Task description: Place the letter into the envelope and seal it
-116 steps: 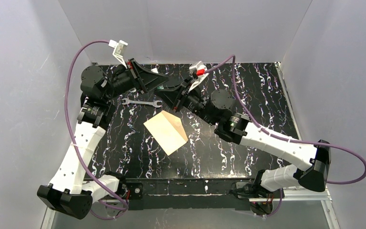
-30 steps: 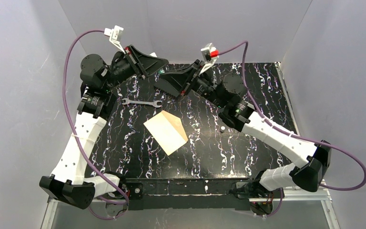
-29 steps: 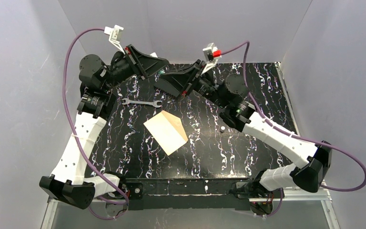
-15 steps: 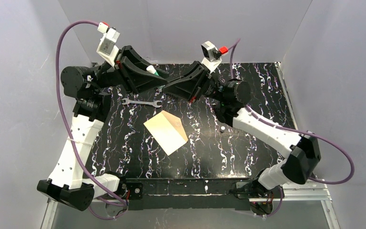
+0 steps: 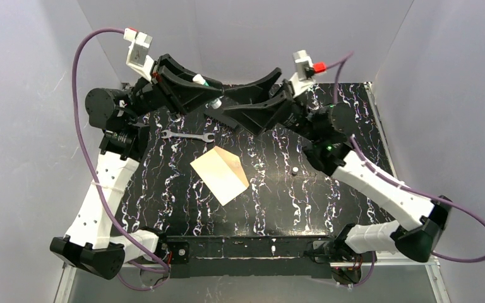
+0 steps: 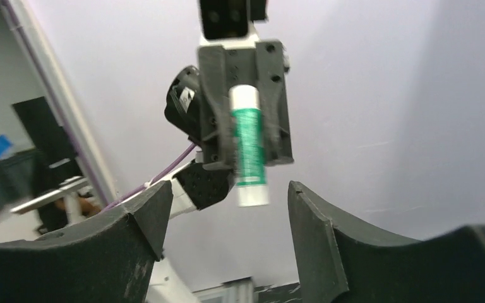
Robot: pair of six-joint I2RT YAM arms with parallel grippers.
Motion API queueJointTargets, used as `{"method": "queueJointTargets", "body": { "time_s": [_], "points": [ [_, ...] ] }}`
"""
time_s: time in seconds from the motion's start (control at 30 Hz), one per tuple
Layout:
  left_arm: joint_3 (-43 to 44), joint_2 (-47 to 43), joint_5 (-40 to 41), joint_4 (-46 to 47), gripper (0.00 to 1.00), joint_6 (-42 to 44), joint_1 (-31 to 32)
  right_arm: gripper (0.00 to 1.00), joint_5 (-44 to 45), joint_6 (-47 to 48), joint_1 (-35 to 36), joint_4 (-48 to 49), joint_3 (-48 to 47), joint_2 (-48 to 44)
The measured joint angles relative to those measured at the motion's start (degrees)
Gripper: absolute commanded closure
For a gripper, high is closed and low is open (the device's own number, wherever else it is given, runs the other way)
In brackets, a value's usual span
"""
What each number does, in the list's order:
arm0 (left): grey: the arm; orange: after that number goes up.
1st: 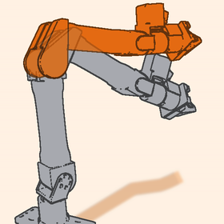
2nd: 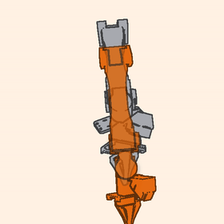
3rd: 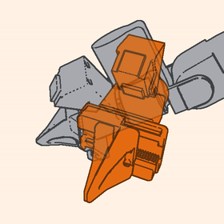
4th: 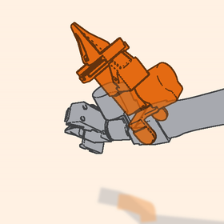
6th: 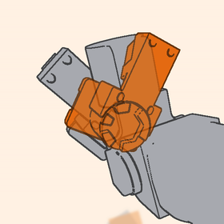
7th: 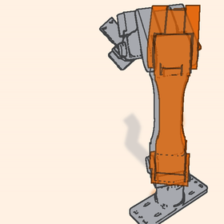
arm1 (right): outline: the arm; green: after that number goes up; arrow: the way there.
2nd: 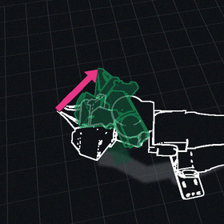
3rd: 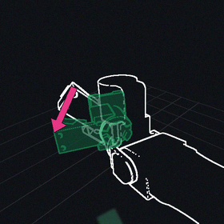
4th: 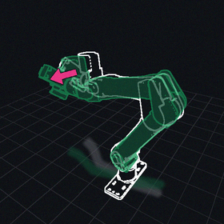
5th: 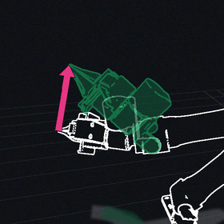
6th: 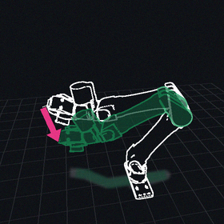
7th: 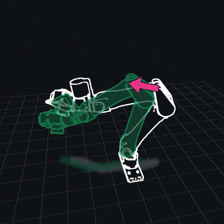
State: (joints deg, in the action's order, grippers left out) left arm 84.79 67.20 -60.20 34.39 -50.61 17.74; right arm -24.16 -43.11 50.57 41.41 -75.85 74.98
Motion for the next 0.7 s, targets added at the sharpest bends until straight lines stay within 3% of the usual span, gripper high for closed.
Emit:
{"method": "queueJointTargets", "body": {
  "time_s": [0.23, 0.4, 0.5, 0.6, 0.7],
  "points": [
    [-1.1, 1.4, 13.4, -5.4, 1.0, -8.1, 0.0, 0.24, 10.1, 21.6, 3.3, -15.5, -6.4, -1.4],
    [-3.6, 1.7, 20.3, -9.9, 1.0, -19.3, 0.0, 0.25, 19.6, 35.5, 7.2, -21.9, -7.1, 0.4],
    [-6.8, 1.7, 23.1, -11.8, 1.0, -26.6, 0.0, 0.34, 24.7, 41.2, 7.6, -21.4, -6.1, 0.7],
    [-8.6, 1.7, 25.0, -13.6, 1.0, -30.5, 0.0, 0.49, 28.0, 45.6, 7.8, -19.7, -6.0, 1.2],
    [-9.1, 1.6, 26.3, -14.1, 1.0, -32.7, 0.0, 0.58, 30.1, 48.0, 8.3, -17.8, -5.7, 1.4]
  ]
}}
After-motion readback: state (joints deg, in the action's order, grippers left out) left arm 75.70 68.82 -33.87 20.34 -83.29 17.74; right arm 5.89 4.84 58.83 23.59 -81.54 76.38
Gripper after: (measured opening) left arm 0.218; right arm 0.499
